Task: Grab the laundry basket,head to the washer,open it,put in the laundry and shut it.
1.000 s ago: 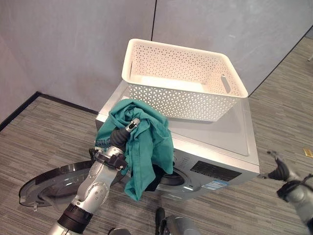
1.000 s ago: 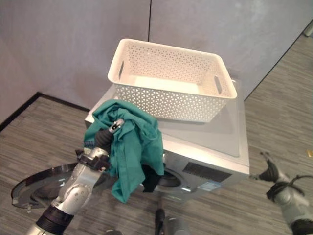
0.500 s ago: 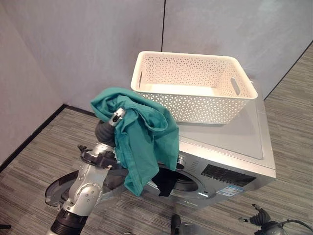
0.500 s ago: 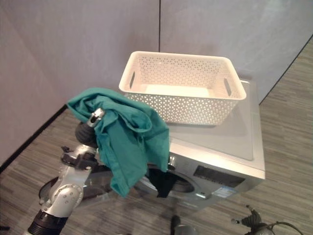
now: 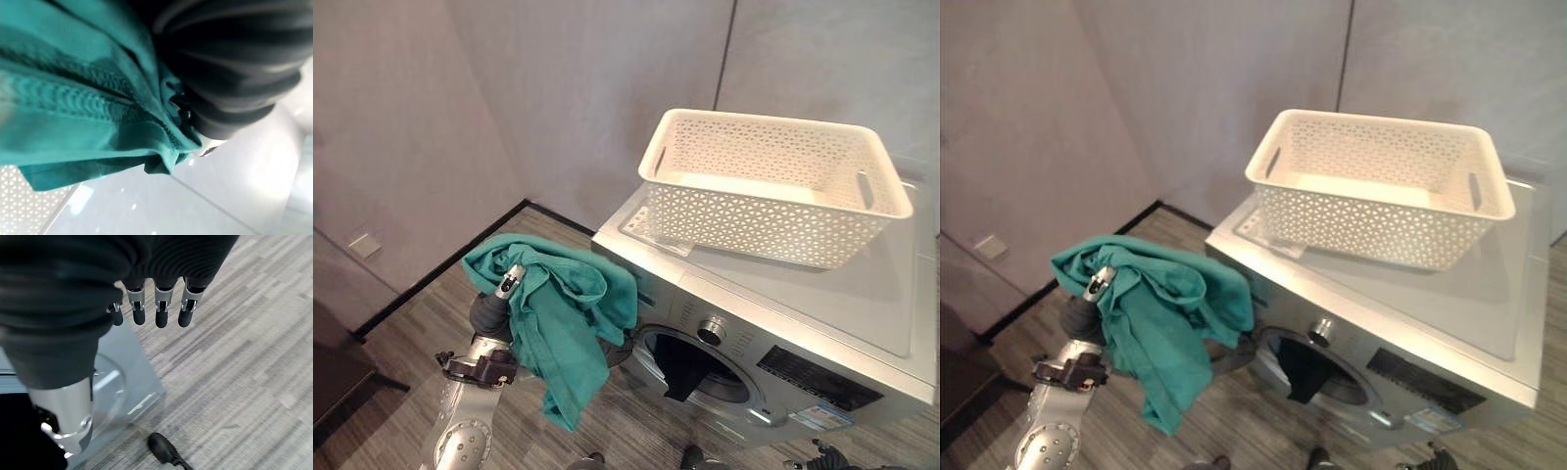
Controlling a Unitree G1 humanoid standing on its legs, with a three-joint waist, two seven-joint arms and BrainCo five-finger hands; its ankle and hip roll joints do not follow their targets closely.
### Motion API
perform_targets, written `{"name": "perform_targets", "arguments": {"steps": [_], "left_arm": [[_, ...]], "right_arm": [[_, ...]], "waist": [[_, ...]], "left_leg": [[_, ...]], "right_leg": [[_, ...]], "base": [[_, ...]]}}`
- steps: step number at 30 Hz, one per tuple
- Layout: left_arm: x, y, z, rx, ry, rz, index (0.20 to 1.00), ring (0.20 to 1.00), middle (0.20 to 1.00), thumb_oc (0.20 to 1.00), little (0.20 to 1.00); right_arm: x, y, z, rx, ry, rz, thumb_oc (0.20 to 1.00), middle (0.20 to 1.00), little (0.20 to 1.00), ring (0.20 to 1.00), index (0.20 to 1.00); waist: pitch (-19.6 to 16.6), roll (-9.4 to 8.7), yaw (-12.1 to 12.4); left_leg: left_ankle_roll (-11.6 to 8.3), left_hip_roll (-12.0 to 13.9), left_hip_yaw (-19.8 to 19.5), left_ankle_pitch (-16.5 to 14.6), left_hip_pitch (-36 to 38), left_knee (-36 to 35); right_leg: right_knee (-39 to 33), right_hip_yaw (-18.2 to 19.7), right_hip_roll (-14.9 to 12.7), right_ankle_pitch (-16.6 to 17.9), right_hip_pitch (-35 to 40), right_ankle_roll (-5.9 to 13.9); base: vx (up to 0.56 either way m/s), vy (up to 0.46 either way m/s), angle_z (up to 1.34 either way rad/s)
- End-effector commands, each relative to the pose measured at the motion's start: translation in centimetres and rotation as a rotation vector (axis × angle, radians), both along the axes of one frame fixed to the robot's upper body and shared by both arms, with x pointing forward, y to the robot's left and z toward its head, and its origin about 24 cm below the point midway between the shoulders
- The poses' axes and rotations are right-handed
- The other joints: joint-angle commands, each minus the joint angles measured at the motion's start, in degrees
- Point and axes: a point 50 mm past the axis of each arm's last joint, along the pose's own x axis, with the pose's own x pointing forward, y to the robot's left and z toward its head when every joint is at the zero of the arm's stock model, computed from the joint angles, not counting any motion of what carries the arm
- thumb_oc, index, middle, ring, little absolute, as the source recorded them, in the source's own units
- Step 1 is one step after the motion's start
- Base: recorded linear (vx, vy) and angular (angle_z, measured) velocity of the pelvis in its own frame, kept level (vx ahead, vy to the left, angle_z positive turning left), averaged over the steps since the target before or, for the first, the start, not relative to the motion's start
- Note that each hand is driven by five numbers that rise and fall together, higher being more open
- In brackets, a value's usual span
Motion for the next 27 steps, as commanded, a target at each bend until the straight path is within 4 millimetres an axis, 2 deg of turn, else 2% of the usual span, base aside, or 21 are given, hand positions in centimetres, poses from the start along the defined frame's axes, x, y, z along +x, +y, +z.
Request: {"name": "perform_targets", "arguments": {"steps": [1, 4, 7, 8, 9, 11, 13, 15, 19, 21, 23, 24, 25, 27], "left_arm": [[-0.3, -0.5, 3.0, 0.014, -0.139, -0.083, 0.200, 0.200, 0.200, 0.200, 0.200], [-0.8, -1.0, 1.8, 0.022, -0.069, -0.127, 0.200, 0.200, 0.200, 0.200, 0.200], [-1.6, -1.8, -0.5, 0.037, 0.065, -0.233, 0.200, 0.200, 0.200, 0.200, 0.200], [-2.3, -2.2, -1.8, 0.055, 0.146, -0.288, 0.200, 0.200, 0.200, 0.200, 0.200], [-2.5, -2.2, -2.2, 0.069, 0.170, -0.308, 0.200, 0.200, 0.200, 0.200, 0.200], [-3.8, -2.7, -3.6, 0.093, 0.259, -0.403, 0.200, 0.200, 0.200, 0.200, 0.200], [-4.2, -2.8, -4.1, 0.099, 0.289, -0.427, 0.200, 0.200, 0.200, 0.200, 0.200], [-5.0, -2.9, -6.0, 0.161, 0.371, -0.483, 0.200, 0.200, 0.200, 0.200, 0.200], [-4.9, -3.4, -7.6, 0.208, 0.418, -0.501, 0.200, 0.200, 0.200, 0.200, 0.200], [-4.4, -3.8, -7.7, 0.225, 0.407, -0.507, 0.200, 0.200, 0.200, 0.200, 0.200], [-4.3, -4.0, -7.8, 0.227, 0.406, -0.507, 0.200, 0.200, 0.200, 0.200, 0.200], [-4.0, -4.3, -7.9, 0.230, 0.410, -0.512, 0.200, 0.200, 0.200, 0.200, 0.200], [-4.0, -4.3, -7.9, 0.230, 0.410, -0.512, 0.200, 0.200, 0.200, 0.200, 0.200], [-3.6, -4.4, -8.1, 0.250, 0.408, -0.506, 0.200, 0.200, 0.200, 0.200, 0.200]], "right_arm": [[1.8, -0.2, 0.6, -0.025, -0.034, 0.035, 1.000, 1.000, 1.000, 1.000, 1.000], [2.6, -0.4, 0.9, -0.041, -0.050, 0.057, 1.000, 1.000, 1.000, 1.000, 1.000], [4.8, -1.0, 2.0, -0.091, -0.089, 0.112, 1.000, 1.000, 1.000, 1.000, 1.000], [6.5, -1.0, 2.8, -0.110, -0.133, 0.154, 1.000, 1.000, 1.000, 1.000, 1.000], [7.1, -1.1, 3.1, -0.119, -0.147, 0.168, 1.000, 1.000, 1.000, 1.000, 1.000], [8.0, -1.1, 3.6, -0.130, -0.160, 0.203, 1.000, 1.000, 1.000, 1.000, 1.000], [8.1, -1.1, 3.7, -0.133, -0.156, 0.215, 1.000, 1.000, 1.000, 1.000, 1.000], [8.9, -0.9, 3.9, -0.141, -0.163, 0.257, 1.000, 1.000, 1.000, 1.000, 1.000], [10.5, -0.4, 4.7, -0.150, -0.215, 0.291, 1.000, 1.000, 1.000, 1.000, 1.000], [11.3, -0.4, 5.3, -0.159, -0.251, 0.300, 1.000, 1.000, 1.000, 1.000, 1.000], [11.3, -0.5, 5.3, -0.161, -0.254, 0.291, 1.000, 1.000, 1.000, 1.000, 1.000], [12.3, -0.5, 6.2, -0.167, -0.306, 0.295, 1.000, 1.000, 1.000, 1.000, 1.000], [12.3, -0.5, 6.2, -0.167, -0.306, 0.295, 1.000, 1.000, 1.000, 1.000, 1.000], [13.0, -0.8, 7.1, -0.170, -0.390, 0.240, 1.000, 1.000, 1.000, 1.000, 1.000]], "waist": [[0.4, -1.78, 0.3], [1.1, -1.55, 0.7], [3.7, -0.75, 1.1], [5.6, -0.42, 0.8], [6.2, -0.32, 0.7], [7.1, -0.37, 0.6], [7.5, -0.33, 0.5], [9.3, -0.02, -0.6], [13.4, -0.52, -2.3], [15.3, -0.80, -3.0], [15.8, -0.94, -3.1], [17.7, -1.38, -3.9], [17.7, -1.39, -3.9], [19.5, -2.43, -5.1]], "left_leg": [[0.10, -1.1, 0.9, 2.2, 0.3, -0.7], [0.10, -1.3, 0.7, 2.6, -0.3, -0.6], [0.12, -1.7, 1.0, 3.6, -2.0, -1.0], [0.30, -1.8, 1.7, 4.3, -3.5, -1.2], [0.37, -1.9, 2.1, 4.4, -4.3, -1.2], [0.57, -1.7, 3.5, 4.8, -4.6, -2.0], [0.68, -1.6, 3.9, 4.9, -4.6, -2.4], [0.96, -1.6, 5.4, 4.8, -4.8, -2.8], [1.86, -2.7, 8.6, 1.8, -6.5, 1.4], [2.07, -3.4, 9.6, 0.4, -8.3, 4.8], [2.13, -3.7, 10.2, -0.5, -9.3, 6.6], [2.14, -4.1, 11.3, -2.2, -12.2, 10.9], [2.14, -4.1, 11.3, -2.2, -12.3, 11.0], [2.53, -3.6, 13.4, -4.5, -15.6, 16.2]], "right_leg": [[-2.1, 2.7, -3.3, 0.0, 0.8, 2.63], [-2.4, 2.4, -3.4, 0.2, 0.7, 2.72], [-2.5, 2.4, -3.6, 1.2, -1.2, 3.11], [-2.0, 3.3, -3.5, 1.8, -3.6, 3.40], [-1.6, 3.9, -3.4, 1.9, -4.9, 3.50], [-1.3, 4.9, -3.1, 2.2, -6.5, 3.74], [-1.2, 5.2, -3.0, 2.3, -7.0, 3.89], [0.5, 6.2, -2.8, 2.3, -9.2, 4.37], [5.9, 8.7, -2.8, 1.8, -14.3, 5.06], [7.5, 9.6, -2.6, 1.3, -16.4, 5.05], [8.3, 9.9, -2.6, 1.1, -17.3, 4.98], [10.0, 10.7, -2.3, 0.9, -19.9, 4.85], [10.1, 10.7, -2.3, 0.9, -20.0, 4.85], [12.1, 11.7, -1.3, 0.7, -22.9, 4.73]], "base": [[-0.03, -0.005, 0.12], [-0.06, -0.001, 0.08], [-0.15, 0.025, 0.08], [-0.23, 0.041, 0.01], [-0.19, 0.038, -0.14], [-0.06, 0.025, -0.29], [-0.03, 0.024, -0.23], [-0.07, 0.071, -0.20], [-0.07, 0.057, -0.43], [-0.06, 0.022, -0.25], [-0.05, 0.007, -0.31], [-0.06, 0.004, -0.24], [-0.08, 0.010, -0.22], [-0.04, 0.015, -0.24]]}}
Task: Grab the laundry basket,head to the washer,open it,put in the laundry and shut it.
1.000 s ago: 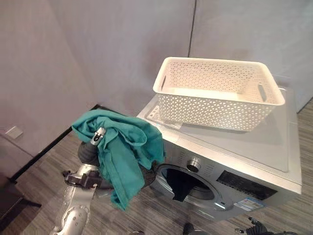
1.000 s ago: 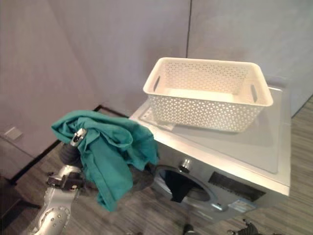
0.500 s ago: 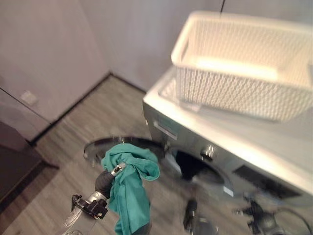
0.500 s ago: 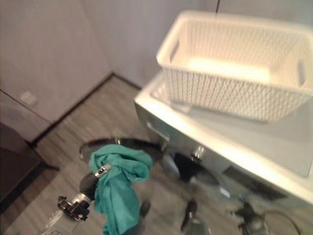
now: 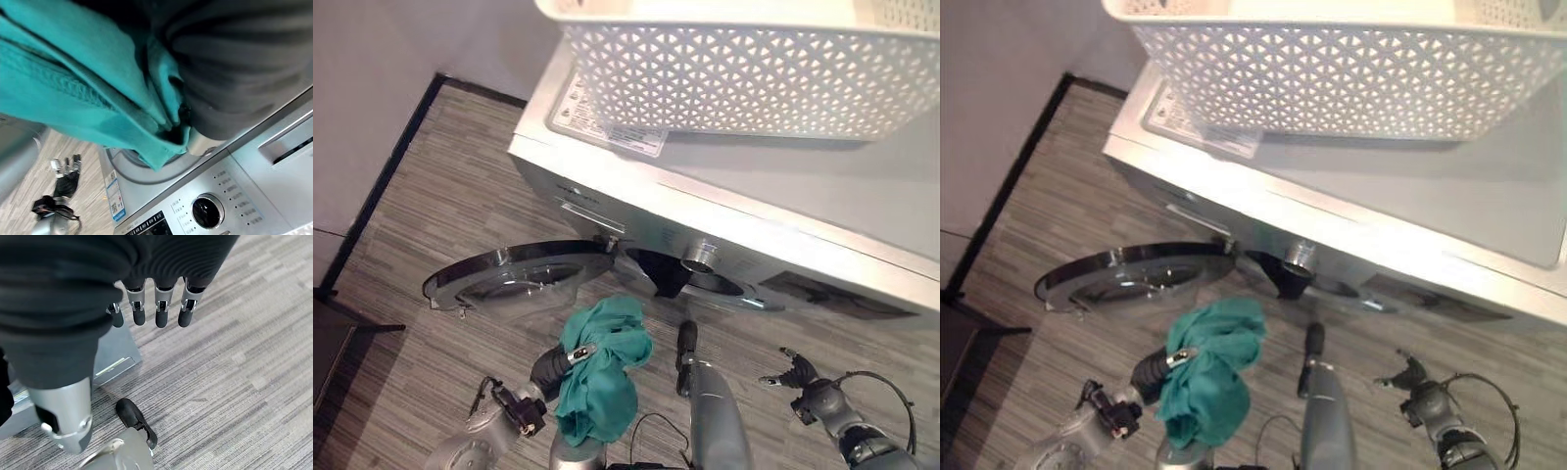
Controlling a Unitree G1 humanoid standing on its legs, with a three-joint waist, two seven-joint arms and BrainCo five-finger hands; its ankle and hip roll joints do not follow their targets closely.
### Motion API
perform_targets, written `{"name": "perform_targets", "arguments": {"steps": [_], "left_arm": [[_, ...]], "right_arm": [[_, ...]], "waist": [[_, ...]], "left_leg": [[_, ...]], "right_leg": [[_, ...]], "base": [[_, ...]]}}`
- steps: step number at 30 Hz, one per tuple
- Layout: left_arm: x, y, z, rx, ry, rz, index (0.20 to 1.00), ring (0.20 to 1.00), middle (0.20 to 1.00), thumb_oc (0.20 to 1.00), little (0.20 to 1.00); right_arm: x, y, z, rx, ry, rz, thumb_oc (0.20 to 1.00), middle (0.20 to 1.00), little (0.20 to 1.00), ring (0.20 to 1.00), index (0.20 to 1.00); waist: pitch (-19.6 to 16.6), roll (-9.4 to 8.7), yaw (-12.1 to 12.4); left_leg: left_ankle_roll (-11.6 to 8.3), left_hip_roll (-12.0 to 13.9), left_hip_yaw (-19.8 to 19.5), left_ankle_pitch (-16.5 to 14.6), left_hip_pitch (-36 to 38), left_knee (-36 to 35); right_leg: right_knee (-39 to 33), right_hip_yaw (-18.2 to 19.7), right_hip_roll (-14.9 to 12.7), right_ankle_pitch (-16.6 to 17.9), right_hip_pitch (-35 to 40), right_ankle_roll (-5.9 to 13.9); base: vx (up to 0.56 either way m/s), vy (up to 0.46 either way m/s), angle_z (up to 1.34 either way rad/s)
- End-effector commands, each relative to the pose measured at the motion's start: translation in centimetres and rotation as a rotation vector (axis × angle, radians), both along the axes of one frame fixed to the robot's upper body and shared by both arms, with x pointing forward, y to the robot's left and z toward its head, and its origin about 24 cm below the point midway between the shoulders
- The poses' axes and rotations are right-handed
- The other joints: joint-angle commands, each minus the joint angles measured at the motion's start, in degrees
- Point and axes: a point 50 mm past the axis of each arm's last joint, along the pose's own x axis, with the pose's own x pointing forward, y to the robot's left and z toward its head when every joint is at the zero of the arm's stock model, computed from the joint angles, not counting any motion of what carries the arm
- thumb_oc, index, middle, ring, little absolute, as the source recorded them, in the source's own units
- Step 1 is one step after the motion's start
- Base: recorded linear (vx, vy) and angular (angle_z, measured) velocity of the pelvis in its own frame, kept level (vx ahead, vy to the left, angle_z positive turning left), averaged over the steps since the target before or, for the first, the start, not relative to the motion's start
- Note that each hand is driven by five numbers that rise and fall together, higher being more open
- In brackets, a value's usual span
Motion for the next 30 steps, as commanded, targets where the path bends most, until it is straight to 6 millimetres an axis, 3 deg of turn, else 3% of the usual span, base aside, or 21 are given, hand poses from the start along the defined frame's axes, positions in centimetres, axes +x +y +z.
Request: {"name": "perform_targets", "arguments": {"steps": [1, 3, 10, 11, 12, 13, 15, 16, 17, 18, 21, 22, 23, 24, 25, 26, 27, 28, 30], "left_arm": [[-1.4, -0.6, 0.4, -0.013, -0.016, -0.020, 0.200, 0.200, 0.200, 0.200, 0.200], [-0.2, -0.9, 0.4, 0.004, -0.043, 0.018, 0.200, 0.200, 0.200, 0.200, 0.200], [3.3, -0.9, 1.4, 0.025, -0.119, 0.189, 0.200, 0.200, 0.200, 0.200, 0.200], [5.8, -1.4, 2.4, 0.019, -0.166, 0.274, 0.200, 0.200, 0.200, 0.200, 0.200], [5.8, -1.4, 2.4, 0.019, -0.166, 0.274, 0.200, 0.200, 0.200, 0.200, 0.200], [8.7, -1.8, 3.8, 0.026, -0.219, 0.376, 0.200, 0.200, 0.200, 0.200, 0.200], [11.1, -1.9, 4.8, 0.066, -0.261, 0.447, 0.200, 0.200, 0.200, 0.200, 0.200], [11.1, -1.9, 4.8, 0.066, -0.262, 0.447, 0.200, 0.200, 0.200, 0.200, 0.200], [14.0, -1.7, 6.5, 0.102, -0.306, 0.552, 0.200, 0.200, 0.200, 0.200, 0.200], [14.0, -1.7, 6.5, 0.101, -0.306, 0.552, 0.200, 0.200, 0.200, 0.200, 0.200], [18.9, -0.5, 10.4, 0.101, -0.308, 0.784, 0.200, 0.200, 0.200, 0.200, 0.200], [20.0, 0.5, 11.7, 0.106, -0.315, 0.827, 0.200, 0.200, 0.200, 0.200, 0.200], [21.3, 2.3, 14.3, 0.030, -0.303, 0.949, 0.200, 0.200, 0.200, 0.200, 0.200], [21.4, 2.3, 14.3, 0.029, -0.305, 0.949, 0.200, 0.200, 0.200, 0.200, 0.200], [22.2, 3.3, 17.4, -0.073, -0.319, 1.029, 0.200, 0.200, 0.200, 0.200, 0.200], [22.3, 3.3, 17.5, -0.075, -0.321, 1.029, 0.200, 0.200, 0.200, 0.200, 0.200], [22.8, 4.3, 21.2, -0.134, -0.382, 1.084, 0.200, 0.200, 0.200, 0.200, 0.200], [22.8, 4.3, 21.3, -0.134, -0.384, 1.084, 0.200, 0.200, 0.200, 0.200, 0.200], [23.1, 5.6, 25.3, -0.164, -0.439, 1.141, 0.200, 0.200, 0.200, 0.200, 0.200]], "right_arm": [[0.2, -2.3, 1.8, -0.047, -0.102, -0.069, 1.000, 1.000, 1.000, 1.000, 1.000], [-0.3, -2.7, 1.7, -0.020, -0.118, -0.135, 1.000, 1.000, 1.000, 1.000, 1.000], [-2.4, -2.5, 0.4, 0.075, -0.136, -0.263, 1.000, 1.000, 1.000, 1.000, 1.000], [-3.1, -1.9, -0.3, 0.117, -0.132, -0.286, 1.000, 1.000, 1.000, 1.000, 1.000], [-3.1, -1.9, -0.3, 0.117, -0.132, -0.286, 1.000, 1.000, 1.000, 1.000, 1.000], [-2.9, -0.6, -0.5, 0.179, -0.167, -0.280, 1.000, 1.000, 1.000, 1.000, 1.000], [-2.3, 0.1, -0.3, 0.206, -0.198, -0.273, 1.000, 1.000, 1.000, 1.000, 1.000], [-2.3, 0.1, -0.3, 0.205, -0.198, -0.274, 1.000, 1.000, 1.000, 1.000, 1.000], [-1.5, 1.1, 0.0, 0.244, -0.235, -0.250, 1.000, 1.000, 1.000, 1.000, 1.000], [-1.5, 1.1, 0.0, 0.244, -0.236, -0.250, 1.000, 1.000, 1.000, 1.000, 1.000], [-0.6, 2.1, 0.4, 0.226, -0.261, -0.196, 1.000, 1.000, 1.000, 1.000, 1.000], [-0.5, 2.2, 0.2, 0.225, -0.254, -0.195, 1.000, 1.000, 1.000, 1.000, 1.000], [-0.7, 2.8, -0.3, 0.254, -0.228, -0.191, 1.000, 1.000, 1.000, 1.000, 1.000], [-0.6, 2.8, -0.2, 0.254, -0.229, -0.190, 1.000, 1.000, 1.000, 1.000, 1.000], [-1.0, 3.3, -0.8, 0.279, -0.209, -0.201, 1.000, 1.000, 1.000, 1.000, 1.000], [-0.9, 3.3, -0.8, 0.280, -0.211, -0.200, 1.000, 1.000, 1.000, 1.000, 1.000], [-2.0, 3.3, -1.7, 0.280, -0.165, -0.223, 1.000, 1.000, 1.000, 1.000, 1.000], [-1.9, 3.3, -1.7, 0.281, -0.167, -0.223, 1.000, 1.000, 1.000, 1.000, 1.000], [-2.1, 3.3, -2.2, 0.304, -0.145, -0.263, 1.000, 1.000, 1.000, 1.000, 1.000]], "waist": [[-0.6, -1.42, -1.3], [1.4, -3.08, -2.7], [2.5, -5.19, -4.5], [2.5, -6.37, -5.8], [2.5, -6.35, -5.8], [2.2, -7.63, -7.2], [2.2, -8.14, -7.9], [2.2, -8.12, -7.9], [2.0, -9.06, -9.1], [2.0, -9.03, -9.1], [0.9, -10.31, -11.8], [0.8, -10.49, -12.4], [0.0, -10.65, -13.3], [0.1, -10.66, -13.3], [-0.6, -11.01, -14.1], [-0.6, -11.03, -14.1], [-1.5, -11.23, -14.9], [-1.4, -11.24, -14.9], [-2.1, -11.63, -15.7]], "left_leg": [[4.35, 0.0, 3.8, -2.7, 0.2, 4.9], [4.92, 0.8, 5.4, -5.9, -5.1, 12.1], [5.63, 1.3, 5.6, -10.4, -14.8, 23.2], [5.56, 1.4, 5.5, -11.9, -19.5, 27.2], [5.56, 1.4, 5.5, -11.9, -19.5, 27.2], [5.41, 1.6, 5.3, -13.1, -23.3, 30.3], [5.77, 2.5, 4.8, -15.4, -23.7, 31.8], [5.77, 2.5, 4.8, -15.5, -23.7, 31.8], [5.84, 2.9, 4.6, -15.7, -25.0, 32.8], [5.84, 2.8, 4.6, -15.7, -25.1, 32.8], [5.83, 3.6, 4.1, -15.9, -25.7, 32.6], [5.73, 3.6, 3.9, -16.0, -26.0, 32.8], [5.56, 3.9, 3.6, -16.3, -26.0, 32.6], [5.56, 3.8, 3.6, -16.4, -26.0, 32.6], [5.31, 4.2, 3.6, -16.7, -25.9, 32.7], [5.31, 4.2, 3.6, -16.7, -25.9, 32.7], [5.03, 4.6, 3.6, -16.9, -26.3, 32.8], [5.04, 4.6, 3.6, -17.1, -26.2, 33.0], [4.46, 4.7, 3.7, -15.5, -28.3, 34.1]], "right_leg": [[5.4, 1.9, -0.7, -3.8, -3.2, 4.86], [8.1, 2.9, 0.4, -4.5, -7.8, 4.46], [14.4, 3.0, 1.3, -6.9, -15.6, 3.20], [16.8, 2.7, 1.4, -7.8, -19.3, 2.57], [16.9, 2.7, 1.4, -7.8, -19.3, 2.57], [19.5, 2.3, 2.1, -8.9, -22.8, 1.84], [21.7, 2.0, 3.3, -11.0, -24.0, 1.92], [21.7, 2.0, 3.3, -11.0, -24.0, 1.92], [22.0, 2.1, 3.8, -11.1, -25.1, 1.74], [22.0, 2.1, 3.8, -11.1, -25.1, 1.74], [23.0, 1.8, 4.7, -12.0, -26.3, 1.61], [23.3, 1.7, 4.6, -12.3, -26.7, 1.61], [23.9, 1.8, 4.8, -13.0, -27.1, 1.52], [24.0, 1.8, 4.7, -13.0, -27.2, 1.52], [24.5, 1.6, 4.9, -13.5, -27.4, 1.55], [24.5, 1.6, 4.9, -13.6, -27.4, 1.55], [24.7, 1.5, 5.0, -13.7, -27.8, 1.49], [24.9, 1.5, 5.0, -13.9, -27.8, 1.49], [24.3, 1.4, 4.8, -12.2, -28.8, 0.98]], "base": [[-0.02, 0.015, -0.30], [-0.04, 0.006, -0.67], [-0.01, -0.020, -0.26], [0.00, -0.032, 0.00], [0.04, -0.066, -0.02], [0.05, -0.032, -0.02], [0.12, -0.004, -0.09], [0.13, 0.001, -0.27], [0.03, -0.010, -0.43], [0.06, -0.021, -0.32], [0.08, -0.015, -0.16], [0.12, -0.033, -0.40], [0.09, -0.022, -0.29], [0.13, -0.038, 0.12], [0.06, -0.025, 0.31], [0.11, -0.057, 0.21], [0.05, -0.032, -0.06], [-0.03, -0.062, -0.31], [0.00, -0.044, -0.18]]}}
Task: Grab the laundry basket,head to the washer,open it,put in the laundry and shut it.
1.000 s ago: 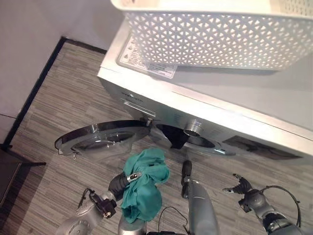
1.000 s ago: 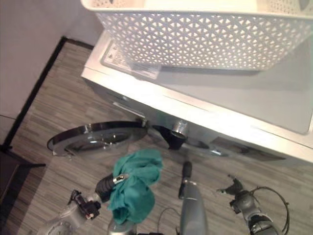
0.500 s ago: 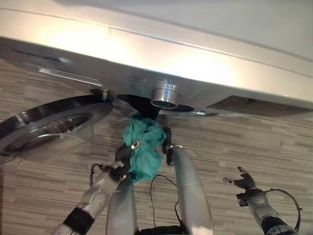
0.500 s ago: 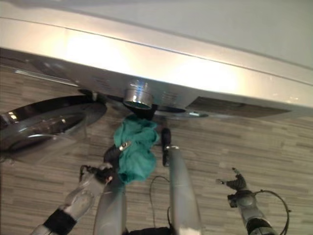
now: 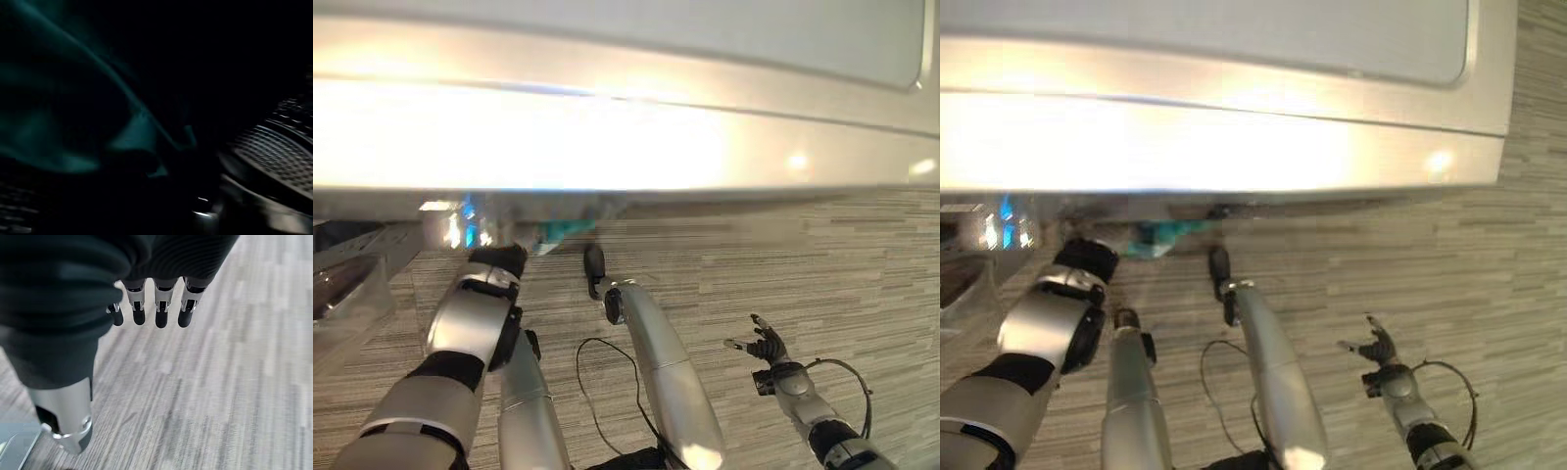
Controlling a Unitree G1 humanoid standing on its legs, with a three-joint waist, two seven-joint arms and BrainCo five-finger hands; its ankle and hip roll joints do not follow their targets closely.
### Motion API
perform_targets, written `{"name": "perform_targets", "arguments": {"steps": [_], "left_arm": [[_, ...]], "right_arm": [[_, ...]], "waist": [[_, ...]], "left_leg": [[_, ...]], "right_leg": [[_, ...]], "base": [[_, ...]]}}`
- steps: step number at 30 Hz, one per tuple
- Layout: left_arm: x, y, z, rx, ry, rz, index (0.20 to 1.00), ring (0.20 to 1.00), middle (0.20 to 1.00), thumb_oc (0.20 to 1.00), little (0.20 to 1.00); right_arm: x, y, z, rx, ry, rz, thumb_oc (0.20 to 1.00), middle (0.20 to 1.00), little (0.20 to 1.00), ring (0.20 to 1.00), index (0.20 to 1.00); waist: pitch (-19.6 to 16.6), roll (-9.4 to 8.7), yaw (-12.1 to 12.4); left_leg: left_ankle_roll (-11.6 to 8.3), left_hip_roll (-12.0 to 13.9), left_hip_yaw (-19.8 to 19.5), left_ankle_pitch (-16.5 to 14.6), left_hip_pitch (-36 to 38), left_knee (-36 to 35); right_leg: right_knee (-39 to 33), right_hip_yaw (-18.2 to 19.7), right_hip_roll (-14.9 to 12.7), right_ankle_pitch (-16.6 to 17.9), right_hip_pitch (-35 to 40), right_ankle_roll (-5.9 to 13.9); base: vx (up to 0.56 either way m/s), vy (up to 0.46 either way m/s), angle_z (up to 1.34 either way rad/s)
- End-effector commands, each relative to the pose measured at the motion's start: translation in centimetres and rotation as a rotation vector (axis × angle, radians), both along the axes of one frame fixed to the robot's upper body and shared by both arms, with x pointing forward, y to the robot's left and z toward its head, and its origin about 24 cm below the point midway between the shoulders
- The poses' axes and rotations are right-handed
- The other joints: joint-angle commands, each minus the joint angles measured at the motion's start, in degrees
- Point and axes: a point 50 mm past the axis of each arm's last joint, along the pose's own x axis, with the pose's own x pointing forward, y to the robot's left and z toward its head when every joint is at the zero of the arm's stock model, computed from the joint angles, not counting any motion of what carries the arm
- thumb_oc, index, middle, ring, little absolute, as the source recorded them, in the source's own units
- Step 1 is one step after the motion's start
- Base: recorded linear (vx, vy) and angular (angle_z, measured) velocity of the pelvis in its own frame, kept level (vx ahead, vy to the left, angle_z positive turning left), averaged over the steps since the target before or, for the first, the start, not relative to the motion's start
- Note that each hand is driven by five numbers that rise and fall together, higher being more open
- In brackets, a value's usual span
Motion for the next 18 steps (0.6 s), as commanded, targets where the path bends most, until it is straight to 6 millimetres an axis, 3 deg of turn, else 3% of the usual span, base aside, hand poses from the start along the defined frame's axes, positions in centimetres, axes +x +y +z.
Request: {"name": "perform_targets", "arguments": {"steps": [1, 2, 3, 5, 6, 7, 8, 9, 10, 11, 12, 14, 16, 18], "left_arm": [[-0.7, 2.6, 3.8, -0.008, -0.099, 0.112, 0.200, 0.200, 0.200, 0.200, 0.200], [-1.6, 4.4, 8.1, 0.022, -0.161, 0.193, 0.200, 0.200, 0.200, 0.200, 0.200], [-1.6, 4.5, 8.5, 0.026, -0.167, 0.193, 0.200, 0.200, 0.200, 0.200, 0.200], [-4.3, 6.3, 15.4, 0.103, -0.299, 0.308, 0.200, 0.200, 0.200, 0.200, 0.200], [-4.3, 6.3, 15.5, 0.103, -0.300, 0.308, 0.200, 0.200, 0.200, 0.200, 0.200], [-5.8, 6.3, 18.3, 0.127, -0.385, 0.335, 0.200, 0.200, 0.200, 0.200, 0.200], [-6.2, 5.9, 19.2, 0.125, -0.423, 0.332, 0.200, 0.200, 0.200, 0.200, 0.200], [-7.5, 4.3, 21.6, 0.157, -0.536, 0.306, 0.200, 0.200, 0.200, 0.200, 0.200], [-8.3, 1.2, 22.6, 0.166, -0.666, 0.214, 0.200, 0.200, 0.200, 0.200, 0.200], [-8.2, 1.2, 22.4, 0.164, -0.664, 0.214, 0.200, 0.200, 0.200, 0.200, 0.200], [-8.3, -0.5, 21.9, 0.160, -0.714, 0.153, 0.200, 0.200, 0.200, 0.200, 0.200], [-7.5, -2.1, 20.0, 0.164, -0.697, 0.113, 0.200, 0.200, 0.200, 0.200, 0.200], [-5.5, -2.5, 17.0, 0.132, -0.589, 0.105, 0.200, 0.200, 0.200, 0.200, 0.200], [-3.2, -2.1, 12.6, 0.033, -0.430, 0.107, 0.200, 0.200, 0.200, 0.200, 0.200]], "right_arm": [[-3.6, -1.7, -2.2, 0.041, 0.113, -0.119, 1.000, 1.000, 1.000, 1.000, 1.000], [-3.9, -1.8, -2.4, 0.061, 0.123, -0.148, 1.000, 1.000, 1.000, 1.000, 1.000], [-3.6, -1.6, -2.3, 0.066, 0.117, -0.148, 1.000, 1.000, 1.000, 1.000, 1.000], [-3.5, -1.7, -2.2, 0.115, 0.086, -0.202, 1.000, 1.000, 1.000, 1.000, 1.000], [-3.4, -1.7, -2.2, 0.116, 0.085, -0.202, 1.000, 1.000, 1.000, 1.000, 1.000], [-3.6, -1.8, -2.2, 0.145, 0.075, -0.231, 1.000, 1.000, 1.000, 1.000, 1.000], [-3.6, -1.7, -2.2, 0.154, 0.069, -0.236, 1.000, 1.000, 1.000, 1.000, 1.000], [-3.6, -1.9, -2.0, 0.176, 0.047, -0.248, 1.000, 1.000, 1.000, 1.000, 1.000], [-3.3, -1.6, -1.6, 0.192, 0.015, -0.232, 1.000, 1.000, 1.000, 1.000, 1.000], [-3.4, -1.7, -1.6, 0.191, 0.017, -0.234, 1.000, 1.000, 1.000, 1.000, 1.000], [-3.3, -1.6, -1.3, 0.200, -0.007, -0.225, 1.000, 1.000, 1.000, 1.000, 1.000], [-2.9, -1.5, -0.6, 0.202, -0.047, -0.185, 1.000, 1.000, 1.000, 1.000, 1.000], [-2.6, -1.3, -0.1, 0.200, -0.072, -0.163, 1.000, 1.000, 1.000, 1.000, 1.000], [-2.1, -0.5, 0.2, 0.205, -0.096, -0.139, 1.000, 1.000, 1.000, 1.000, 1.000]], "waist": [[-6.7, 1.51, -0.6], [-7.5, 1.71, -1.3], [-7.3, 1.59, -1.2], [-8.2, 2.07, -1.9], [-8.2, 2.05, -1.9], [-8.5, 2.45, -2.0], [-8.6, 2.57, -2.1], [-8.7, 2.95, -1.9], [-8.6, 3.04, -1.5], [-8.7, 3.17, -1.5], [-8.4, 3.19, -1.4], [-7.8, 2.91, -1.2], [-7.2, 2.53, -1.2], [-6.4, 1.67, -1.4]], "left_leg": [[3.00, -1.7, 2.8, -1.1, 2.5, 1.8], [2.76, -1.6, 3.0, -1.4, 1.1, 3.4], [2.75, -1.6, 2.9, -1.5, 0.7, 3.6], [2.36, -1.2, 2.6, -1.7, -2.0, 5.9], [2.35, -1.2, 2.5, -1.7, -2.0, 6.0], [2.29, -1.3, 2.5, -1.6, -3.0, 6.8], [2.21, -1.2, 2.5, -1.6, -3.7, 7.1], [2.12, -1.4, 2.3, -1.5, -5.3, 7.9], [1.92, -1.9, 2.1, -1.3, -7.2, 9.3], [1.92, -1.9, 2.1, -1.3, -7.3, 9.4], [1.82, -2.3, 2.0, -1.3, -8.6, 10.6], [1.69, -2.7, 1.8, -1.4, -9.9, 12.0], [1.70, -3.0, 1.8, -2.0, -11.8, 14.7], [1.75, -3.4, 1.8, -2.6, -13.4, 17.2]], "right_leg": [[1.1, 3.6, -2.0, -5.9, 1.8, 6.20], [1.4, 3.7, -1.8, -5.9, 1.3, 6.35], [1.6, 3.6, -1.9, -5.9, 1.0, 6.36], [1.9, 3.0, -1.8, -5.5, -0.3, 6.63], [1.9, 3.0, -1.8, -5.5, -0.4, 6.63], [2.0, 2.6, -1.7, -5.2, -0.9, 6.84], [2.1, 2.5, -1.7, -5.1, -1.3, 6.92], [2.2, 2.2, -1.6, -4.8, -2.4, 7.05], [2.6, 1.8, -1.7, -4.7, -3.7, 6.99], [2.7, 1.8, -1.7, -4.8, -3.8, 6.99], [3.3, 1.7, -1.8, -4.6, -4.7, 7.06], [4.4, 1.3, -1.7, -4.9, -6.0, 6.89], [6.1, 1.4, -1.8, -5.1, -7.1, 6.86], [8.2, 1.1, -1.6, -5.7, -8.7, 6.79]], "base": [[0.15, -0.028, 0.03], [0.13, -0.009, 0.06], [0.03, -0.029, 0.06], [0.02, -0.031, 0.06], [0.02, -0.024, 0.10], [0.01, -0.014, 0.06], [0.00, 0.000, 0.00], [-0.01, -0.033, -0.12], [-0.01, -0.024, -0.16], [-0.03, -0.015, -0.15], [-0.03, 0.003, -0.10], [-0.03, 0.016, -0.03], [-0.04, 0.022, -0.09], [-0.03, 0.032, -0.01]]}}
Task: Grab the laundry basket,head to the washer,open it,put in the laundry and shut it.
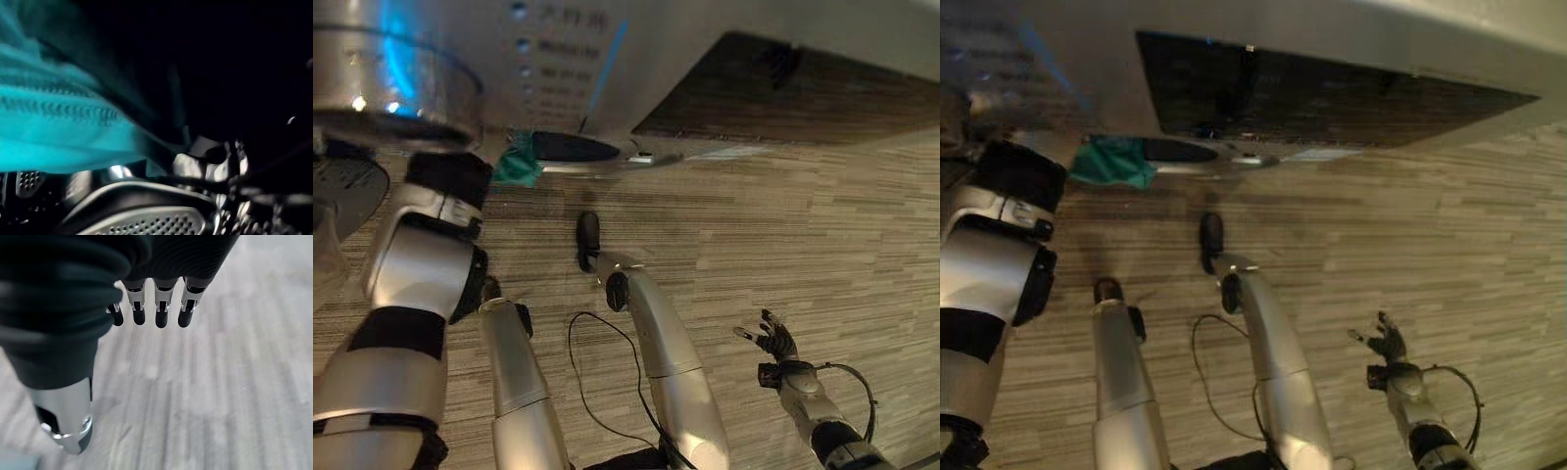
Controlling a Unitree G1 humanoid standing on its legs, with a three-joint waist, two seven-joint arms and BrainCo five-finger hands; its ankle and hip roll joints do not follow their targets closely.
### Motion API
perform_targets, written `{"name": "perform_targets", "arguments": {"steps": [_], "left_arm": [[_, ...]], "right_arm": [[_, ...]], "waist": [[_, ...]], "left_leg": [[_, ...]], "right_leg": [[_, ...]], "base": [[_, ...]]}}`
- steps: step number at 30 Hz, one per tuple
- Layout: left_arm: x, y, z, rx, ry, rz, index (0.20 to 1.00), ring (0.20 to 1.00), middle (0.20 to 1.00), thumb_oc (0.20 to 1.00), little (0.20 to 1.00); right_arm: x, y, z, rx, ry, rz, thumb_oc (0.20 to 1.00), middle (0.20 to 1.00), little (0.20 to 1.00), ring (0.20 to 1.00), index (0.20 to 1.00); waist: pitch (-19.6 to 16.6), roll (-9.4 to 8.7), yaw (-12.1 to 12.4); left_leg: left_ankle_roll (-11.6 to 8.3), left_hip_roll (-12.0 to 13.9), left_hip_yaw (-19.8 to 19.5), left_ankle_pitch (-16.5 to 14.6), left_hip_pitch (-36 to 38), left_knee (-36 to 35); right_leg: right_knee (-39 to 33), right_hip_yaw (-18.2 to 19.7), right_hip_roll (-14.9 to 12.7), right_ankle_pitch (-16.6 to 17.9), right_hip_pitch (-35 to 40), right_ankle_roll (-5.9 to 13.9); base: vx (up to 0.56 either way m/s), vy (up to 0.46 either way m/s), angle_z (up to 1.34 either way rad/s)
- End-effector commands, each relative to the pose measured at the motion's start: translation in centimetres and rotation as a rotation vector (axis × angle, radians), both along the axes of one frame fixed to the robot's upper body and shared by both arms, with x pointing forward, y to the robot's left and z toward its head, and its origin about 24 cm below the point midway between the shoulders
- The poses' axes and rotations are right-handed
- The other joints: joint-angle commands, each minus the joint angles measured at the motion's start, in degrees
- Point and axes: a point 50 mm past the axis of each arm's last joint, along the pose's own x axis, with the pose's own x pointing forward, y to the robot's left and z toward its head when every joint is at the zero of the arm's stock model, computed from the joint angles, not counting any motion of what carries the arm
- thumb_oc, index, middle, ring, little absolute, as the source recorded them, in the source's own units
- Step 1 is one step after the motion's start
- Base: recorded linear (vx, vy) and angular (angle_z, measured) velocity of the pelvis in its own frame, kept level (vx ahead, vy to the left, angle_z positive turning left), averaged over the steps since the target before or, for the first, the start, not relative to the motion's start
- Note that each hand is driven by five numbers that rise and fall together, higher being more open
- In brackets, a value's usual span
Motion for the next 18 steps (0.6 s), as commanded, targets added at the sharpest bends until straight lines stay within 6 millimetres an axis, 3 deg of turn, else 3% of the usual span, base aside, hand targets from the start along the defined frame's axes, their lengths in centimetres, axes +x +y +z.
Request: {"name": "perform_targets", "arguments": {"steps": [1, 3, 4, 5, 6, 7, 8, 9, 11, 15, 16, 18], "left_arm": [[0.3, 1.9, -1.3, -0.032, 0.020, 0.088, 0.200, 0.200, 0.200, 0.200, 0.200], [1.7, 4.0, -5.9, -0.123, 0.187, 0.111, 0.200, 0.200, 0.200, 0.200, 0.200], [2.3, 6.0, -9.3, -0.194, 0.306, 0.137, 0.200, 0.200, 0.200, 0.200, 0.200], [2.3, 6.2, -9.3, -0.196, 0.305, 0.137, 0.200, 0.200, 0.200, 0.200, 0.200], [2.0, 9.7, -14.4, -0.197, 0.520, 0.220, 0.200, 0.200, 0.200, 0.200, 0.200], [2.0, 9.8, -14.4, -0.197, 0.521, 0.220, 0.200, 0.200, 0.200, 0.200, 0.200], [1.5, 11.9, -16.9, -0.135, 0.686, 0.268, 0.200, 0.200, 0.200, 0.200, 0.200], [1.2, 12.8, -17.1, -0.089, 0.729, 0.270, 0.200, 0.200, 0.200, 0.200, 0.200], [0.8, 14.3, -16.6, 0.003, 0.762, 0.265, 0.200, 0.200, 0.200, 0.200, 0.200], [0.9, 14.7, -12.0, 0.082, 0.652, 0.257, 0.200, 0.200, 0.200, 0.200, 0.200], [0.7, 13.9, -6.3, 0.138, 0.500, 0.256, 0.200, 0.200, 0.200, 0.200, 0.200], [-0.1, 12.7, -0.6, 0.187, 0.340, 0.261, 0.200, 0.200, 0.200, 0.200, 0.200]], "right_arm": [[-2.6, -0.5, -1.4, -0.012, 0.055, -0.024, 1.000, 1.000, 1.000, 1.000, 1.000], [-2.4, -0.1, -1.3, -0.012, 0.043, -0.018, 1.000, 1.000, 1.000, 1.000, 1.000], [-2.1, 0.3, -1.3, -0.024, 0.038, 0.000, 1.000, 1.000, 1.000, 1.000, 1.000], [-2.1, 0.3, -1.3, -0.026, 0.039, 0.002, 1.000, 1.000, 1.000, 1.000, 1.000], [-2.0, 0.9, -1.3, -0.032, 0.038, 0.040, 1.000, 1.000, 1.000, 1.000, 1.000], [-2.0, 1.0, -1.3, -0.032, 0.039, 0.042, 1.000, 1.000, 1.000, 1.000, 1.000], [-2.1, 1.0, -1.3, -0.037, 0.046, 0.066, 1.000, 1.000, 1.000, 1.000, 1.000], [-2.1, 1.0, -1.3, -0.034, 0.046, 0.076, 1.000, 1.000, 1.000, 1.000, 1.000], [-2.3, 0.7, -1.3, -0.029, 0.061, 0.082, 1.000, 1.000, 1.000, 1.000, 1.000], [-2.5, -0.5, -0.9, -0.012, 0.060, 0.067, 1.000, 1.000, 1.000, 1.000, 1.000], [-3.0, -1.3, -0.6, 0.005, 0.057, 0.051, 1.000, 1.000, 1.000, 1.000, 1.000], [-4.0, -2.5, -0.6, 0.006, 0.065, 0.023, 1.000, 1.000, 1.000, 1.000, 1.000]], "waist": [[-6.2, 0.33, -3.9], [-5.9, -0.54, -4.1], [-6.0, -0.96, -4.2], [-6.2, -0.89, -4.3], [-6.3, -1.44, -4.6], [-6.4, -1.44, -4.7], [-6.6, -1.42, -5.2], [-6.7, -1.39, -5.8], [-7.0, -1.18, -6.5], [-7.5, -0.13, -7.1], [-7.6, 0.57, -7.4], [-7.9, 1.40, -7.6]], "left_leg": [[2.04, -1.5, 3.9, -0.8, 3.8, 4.4], [2.28, -1.3, 4.0, -1.6, 2.5, 6.6], [2.31, -0.9, 3.9, -2.1, 1.5, 7.9], [2.30, -0.9, 3.9, -2.2, 1.3, 8.0], [2.50, -0.3, 3.6, -2.5, 0.4, 8.2], [2.50, -0.3, 3.6, -2.5, 0.3, 8.2], [2.58, -0.1, 3.7, -2.4, 0.0, 7.9], [2.56, 0.2, 3.8, -2.3, -0.2, 7.5], [2.55, 0.6, 4.0, -2.1, -0.3, 6.8], [2.43, 0.7, 4.5, -1.3, 0.0, 4.5], [2.28, 0.6, 4.6, -0.8, 0.0, 3.6], [2.12, 0.5, 4.5, -0.3, -0.1, 3.2]], "right_leg": [[9.2, 5.1, -0.6, -8.7, 2.6, 3.33], [11.2, 4.9, -0.5, -9.2, 1.3, 3.32], [12.1, 4.7, -0.4, -9.5, 0.4, 3.24], [12.2, 4.7, -0.3, -9.6, 0.2, 3.23], [12.1, 4.1, -0.1, -9.5, -0.6, 3.05], [12.0, 4.1, 0.0, -9.5, -0.7, 3.04], [11.6, 4.1, 0.4, -9.2, -1.0, 2.93], [11.2, 4.1, 0.6, -9.0, -1.1, 2.93], [10.4, 4.3, 1.0, -8.5, -1.2, 2.83], [8.5, 4.8, 1.4, -8.0, -1.1, 2.67], [7.5, 5.1, 1.4, -7.6, -1.0, 2.69], [7.0, 5.4, 1.4, -7.3, -1.1, 2.74]], "base": [[-0.01, 0.040, 0.39], [0.00, 0.040, 0.26], [0.00, 0.028, -0.34], [0.00, 0.016, -0.57], [0.00, 0.001, -0.26], [0.01, -0.002, -0.11], [0.01, 0.000, -0.07], [0.01, -0.001, -0.24], [0.00, 0.002, -0.27], [0.00, -0.009, -0.09], [0.01, -0.024, -0.08], [0.01, -0.032, 0.05]]}}
